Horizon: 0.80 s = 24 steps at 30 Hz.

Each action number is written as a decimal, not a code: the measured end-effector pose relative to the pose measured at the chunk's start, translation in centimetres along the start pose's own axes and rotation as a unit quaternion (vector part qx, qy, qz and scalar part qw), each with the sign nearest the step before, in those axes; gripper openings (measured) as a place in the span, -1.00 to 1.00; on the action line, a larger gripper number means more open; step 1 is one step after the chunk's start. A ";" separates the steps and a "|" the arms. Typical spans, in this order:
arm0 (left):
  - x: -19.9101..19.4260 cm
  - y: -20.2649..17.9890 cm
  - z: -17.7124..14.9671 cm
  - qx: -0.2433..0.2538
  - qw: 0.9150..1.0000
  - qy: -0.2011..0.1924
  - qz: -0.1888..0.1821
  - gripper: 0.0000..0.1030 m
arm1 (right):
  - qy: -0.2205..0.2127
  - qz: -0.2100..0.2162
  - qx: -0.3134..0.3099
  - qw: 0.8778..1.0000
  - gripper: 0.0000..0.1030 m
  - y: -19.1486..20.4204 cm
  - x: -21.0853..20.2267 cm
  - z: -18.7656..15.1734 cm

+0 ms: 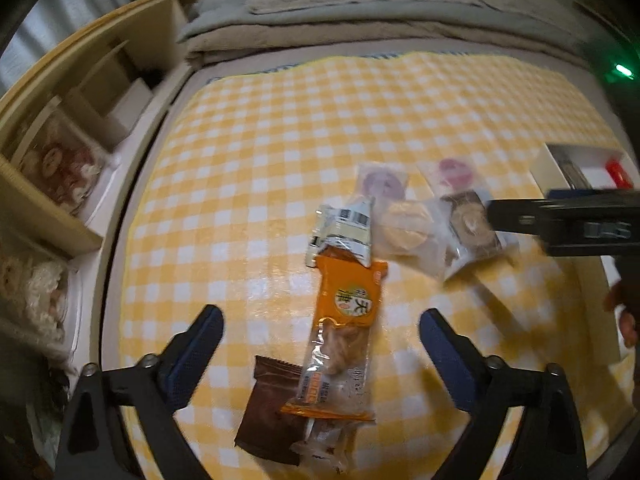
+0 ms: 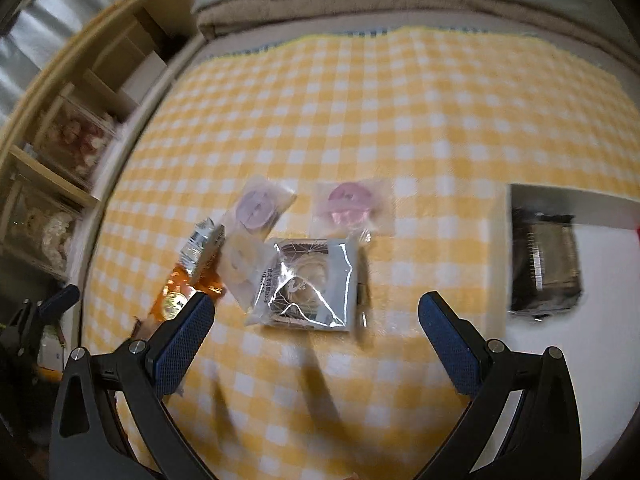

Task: Organize snacks
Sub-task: 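Grasp the deer-print cake pack with the right tool while the left grasps the orange bag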

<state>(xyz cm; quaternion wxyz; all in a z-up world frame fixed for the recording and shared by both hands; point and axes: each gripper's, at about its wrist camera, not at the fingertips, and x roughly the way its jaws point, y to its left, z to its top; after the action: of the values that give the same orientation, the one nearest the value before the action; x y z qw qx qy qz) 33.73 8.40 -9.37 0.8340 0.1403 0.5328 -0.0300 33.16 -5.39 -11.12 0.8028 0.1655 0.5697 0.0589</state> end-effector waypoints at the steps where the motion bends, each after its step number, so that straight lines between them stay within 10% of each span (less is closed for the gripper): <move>1: 0.5 0.0 -0.2 0.007 1.000 0.004 -0.001 0.69 | 0.011 -0.009 -0.004 1.000 1.00 0.3 1.0 0.2; 12: 4.2 -1.6 0.3 0.065 0.997 0.039 0.000 0.59 | 0.073 -0.066 -0.041 0.994 0.99 2.1 6.7 1.0; 17: 5.4 -1.9 0.6 0.071 0.996 0.047 0.001 0.59 | 0.088 -0.056 -0.041 0.994 0.35 1.8 7.4 0.4; 24: 7.1 -1.6 1.1 0.068 0.995 0.067 -0.003 0.45 | 0.116 -0.051 -0.063 0.990 0.32 0.0 5.5 -4.4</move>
<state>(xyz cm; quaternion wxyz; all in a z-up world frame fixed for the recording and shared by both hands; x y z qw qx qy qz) 37.47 7.32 -15.64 0.7846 0.1967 0.5849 -0.0595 30.94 -2.95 -17.34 0.7420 0.0775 0.6620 0.0724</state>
